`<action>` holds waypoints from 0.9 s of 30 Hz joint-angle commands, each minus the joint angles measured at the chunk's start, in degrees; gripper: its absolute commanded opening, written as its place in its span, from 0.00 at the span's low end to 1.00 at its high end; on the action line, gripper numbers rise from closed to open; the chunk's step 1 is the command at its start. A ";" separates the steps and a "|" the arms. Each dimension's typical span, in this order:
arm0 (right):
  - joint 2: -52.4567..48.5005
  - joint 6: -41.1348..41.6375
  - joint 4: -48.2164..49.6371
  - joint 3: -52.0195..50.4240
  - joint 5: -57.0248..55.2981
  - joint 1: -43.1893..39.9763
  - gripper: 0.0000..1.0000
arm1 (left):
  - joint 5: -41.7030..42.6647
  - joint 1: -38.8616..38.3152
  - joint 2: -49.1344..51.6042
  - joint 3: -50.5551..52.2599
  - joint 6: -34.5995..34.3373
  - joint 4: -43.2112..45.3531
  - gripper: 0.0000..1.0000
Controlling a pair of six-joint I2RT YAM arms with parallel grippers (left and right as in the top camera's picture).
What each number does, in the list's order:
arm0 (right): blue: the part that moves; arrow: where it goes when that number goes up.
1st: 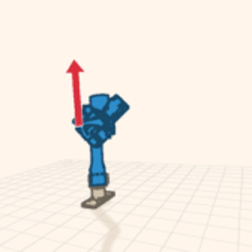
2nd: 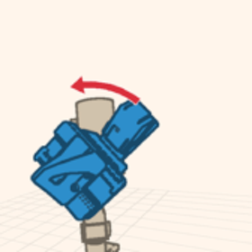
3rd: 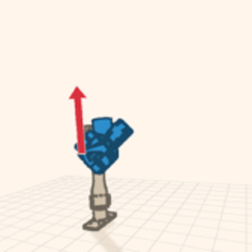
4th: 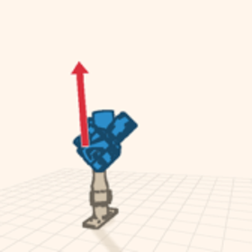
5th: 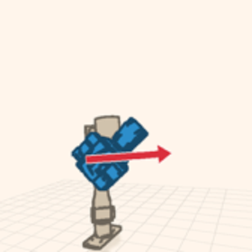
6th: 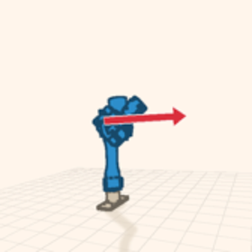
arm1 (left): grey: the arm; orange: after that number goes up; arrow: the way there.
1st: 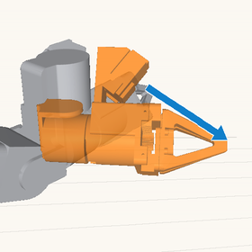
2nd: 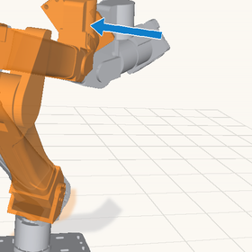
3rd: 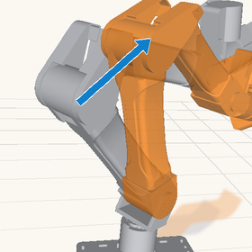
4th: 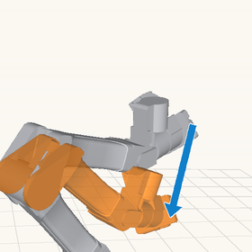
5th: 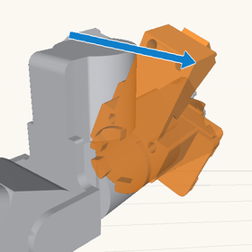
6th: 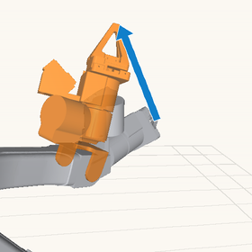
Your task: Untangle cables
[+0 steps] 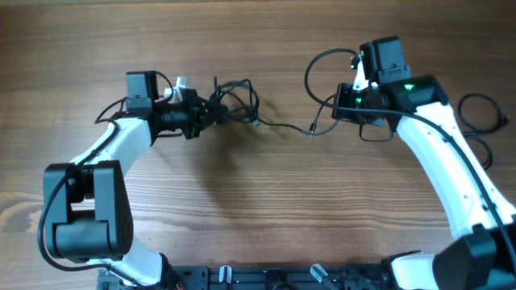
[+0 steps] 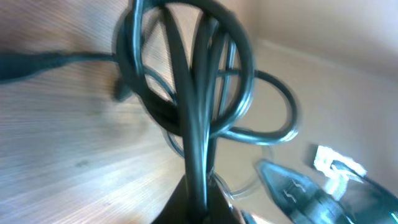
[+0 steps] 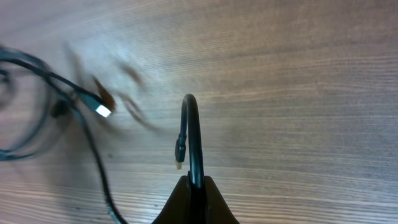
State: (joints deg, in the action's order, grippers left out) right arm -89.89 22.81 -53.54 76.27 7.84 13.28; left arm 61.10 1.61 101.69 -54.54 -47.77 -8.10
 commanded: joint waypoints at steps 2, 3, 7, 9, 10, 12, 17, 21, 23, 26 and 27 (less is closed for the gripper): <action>-4.44 -3.45 -0.74 0.11 -2.14 -0.39 0.04 | 20.74 2.54 -0.33 -0.55 -2.84 14.08 0.04; -5.11 -3.80 -0.70 0.11 -2.14 -0.39 0.04 | 23.02 2.75 -0.33 -0.55 -2.86 17.75 0.04; -8.15 -4.83 -0.33 0.11 -2.10 -0.39 0.04 | 27.69 2.62 -0.33 -0.52 -1.88 26.69 0.04; -9.16 -4.79 -0.22 0.11 -1.97 -0.39 0.04 | 27.82 2.62 -0.33 -0.52 1.77 26.77 0.04; -9.68 -4.81 -0.07 0.11 -1.86 -0.39 0.04 | 27.87 2.62 -0.33 -0.52 2.58 26.58 0.04; -10.03 -4.85 -0.09 0.11 -1.86 -0.39 0.04 | 27.82 2.64 -0.33 -0.52 2.58 26.60 0.04; -10.05 -6.32 0.44 0.11 -1.88 -0.39 0.10 | 28.09 0.85 -0.33 -0.50 8.46 26.49 0.04; -10.05 -6.38 0.85 0.11 -1.86 -0.39 0.25 | 28.04 -3.41 -0.33 -0.50 14.95 26.51 0.04; -10.05 -7.17 0.79 0.11 -1.84 -0.39 0.41 | 28.02 -5.44 -0.33 -0.50 17.51 26.49 0.04; -10.03 -8.50 1.07 0.13 -1.86 -0.39 0.48 | 27.76 -7.21 -0.33 -0.50 17.73 26.51 0.04; -9.97 -8.50 1.25 0.26 -1.86 -0.39 0.45 | 27.65 -7.54 -0.33 -0.50 17.79 26.49 0.04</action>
State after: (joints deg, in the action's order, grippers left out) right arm -99.33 15.68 -52.80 76.27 6.98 13.28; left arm 87.15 -4.84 101.69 -54.54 -33.36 18.20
